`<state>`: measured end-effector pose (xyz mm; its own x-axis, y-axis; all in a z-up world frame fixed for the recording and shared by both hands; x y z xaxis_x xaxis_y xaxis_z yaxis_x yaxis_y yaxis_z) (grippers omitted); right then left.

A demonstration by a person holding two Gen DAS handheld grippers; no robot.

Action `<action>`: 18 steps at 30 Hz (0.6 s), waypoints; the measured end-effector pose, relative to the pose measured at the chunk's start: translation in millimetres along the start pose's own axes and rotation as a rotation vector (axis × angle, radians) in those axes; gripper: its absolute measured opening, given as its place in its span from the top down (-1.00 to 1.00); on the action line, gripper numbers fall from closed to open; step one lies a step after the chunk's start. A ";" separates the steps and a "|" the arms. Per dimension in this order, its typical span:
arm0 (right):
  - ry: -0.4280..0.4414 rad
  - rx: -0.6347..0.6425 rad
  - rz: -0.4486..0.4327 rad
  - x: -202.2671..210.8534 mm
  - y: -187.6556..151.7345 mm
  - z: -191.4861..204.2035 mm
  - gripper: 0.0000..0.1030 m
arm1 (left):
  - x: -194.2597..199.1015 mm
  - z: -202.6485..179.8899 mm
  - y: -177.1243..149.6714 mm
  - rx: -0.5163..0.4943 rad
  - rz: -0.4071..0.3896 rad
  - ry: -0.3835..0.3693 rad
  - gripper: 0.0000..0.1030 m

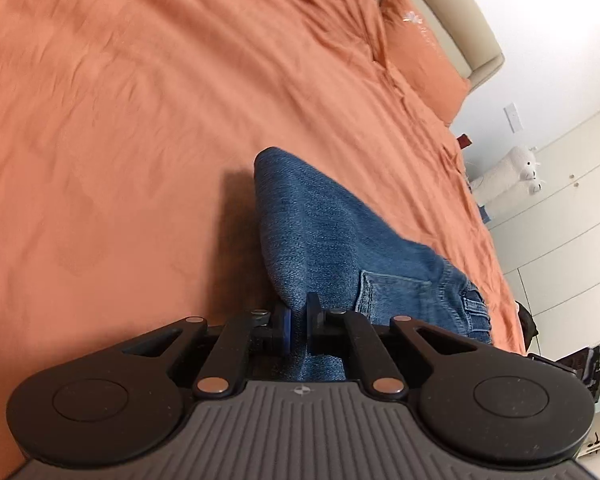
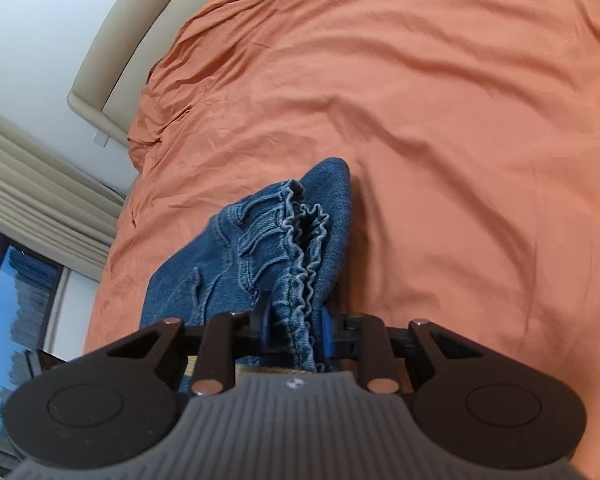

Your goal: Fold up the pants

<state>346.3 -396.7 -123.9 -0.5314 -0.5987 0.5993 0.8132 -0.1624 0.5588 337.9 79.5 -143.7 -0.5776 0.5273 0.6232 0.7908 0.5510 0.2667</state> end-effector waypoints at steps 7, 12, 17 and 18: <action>-0.038 0.108 -0.026 32.9 12.0 69.1 0.65 | 50.8 -25.7 5.0 -0.095 -0.071 -0.001 0.88; 0.002 0.160 -0.045 34.5 12.4 126.6 0.65 | 109.1 -21.1 22.8 -0.137 -0.126 0.038 0.88; 0.062 0.170 -0.043 -1.8 5.2 182.2 0.65 | 160.6 -3.9 51.1 -0.172 -0.180 0.122 0.88; 0.076 0.171 -0.039 -11.8 3.2 192.8 0.65 | 168.1 -0.5 55.9 -0.179 -0.189 0.142 0.88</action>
<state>309.4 -239.0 -18.7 -0.5372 -0.6534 0.5334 0.7365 -0.0551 0.6742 285.1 198.6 -23.7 -0.6942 0.3235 0.6430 0.7020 0.5017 0.5055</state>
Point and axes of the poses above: each gripper's, at about its wrist camera, not at the fingertips, and x roughly against the way its jaws point, z to its left, y to its top, the point moved 1 cm from there along -x, roughly the way its jaws point, and after that the axes turned 12 degrees about x, right-handed, at the moved point
